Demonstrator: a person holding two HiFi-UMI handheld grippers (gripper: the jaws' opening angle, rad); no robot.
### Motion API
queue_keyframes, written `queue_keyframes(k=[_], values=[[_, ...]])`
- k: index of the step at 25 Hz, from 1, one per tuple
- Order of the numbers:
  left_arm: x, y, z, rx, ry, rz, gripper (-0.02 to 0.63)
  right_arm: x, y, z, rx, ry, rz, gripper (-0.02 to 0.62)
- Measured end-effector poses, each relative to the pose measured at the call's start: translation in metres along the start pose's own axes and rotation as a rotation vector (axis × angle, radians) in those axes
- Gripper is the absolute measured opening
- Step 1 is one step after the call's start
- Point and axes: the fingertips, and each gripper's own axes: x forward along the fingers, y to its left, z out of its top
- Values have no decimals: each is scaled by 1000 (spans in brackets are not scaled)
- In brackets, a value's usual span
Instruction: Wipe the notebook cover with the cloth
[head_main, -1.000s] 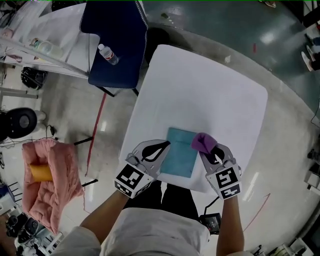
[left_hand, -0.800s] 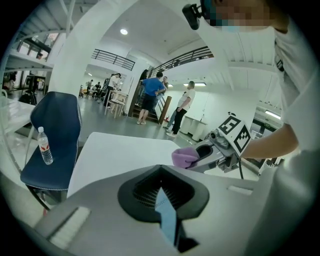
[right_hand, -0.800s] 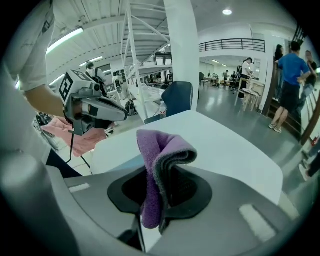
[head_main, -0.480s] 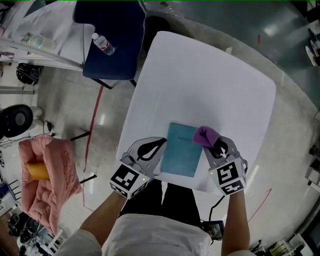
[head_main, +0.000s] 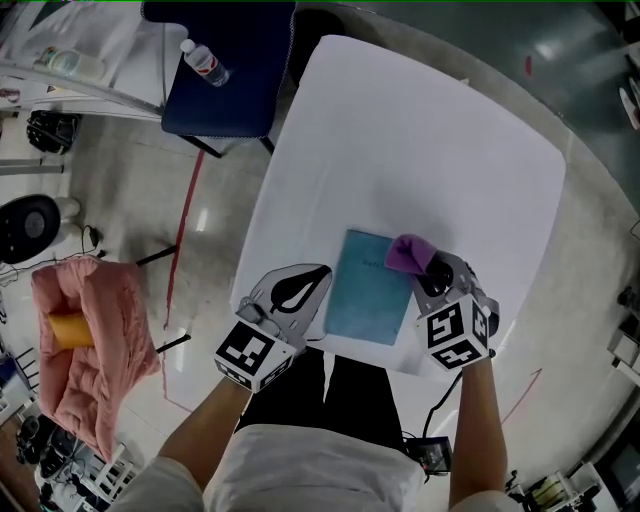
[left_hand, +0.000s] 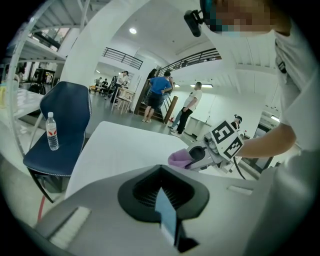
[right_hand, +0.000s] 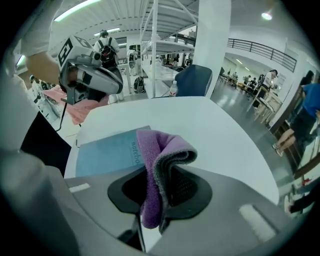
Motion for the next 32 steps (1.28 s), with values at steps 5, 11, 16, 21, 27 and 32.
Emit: queue_keyframes(k=[5, 11, 16, 21, 27, 32], values=[[-3, 3, -4, -4, 7, 3, 0, 13, 5, -10, -43, 57, 5, 104], [-4, 3, -8, -11, 11, -3, 0, 17, 5, -7, -88, 91, -1, 104], [-4, -1, -10, -14, 17, -12, 0, 21, 9, -8, -118, 120, 2, 106], [-3, -1, -12, -14, 20, -15, 0, 24, 12, -8, -130, 141, 6, 107], [-6, -5, -13, -9, 21, -17, 0, 21, 21, -11, -133, 158, 36, 107], [-6, -8, -14, -7, 18, -22, 0, 20, 31, -14, -133, 167, 56, 107]])
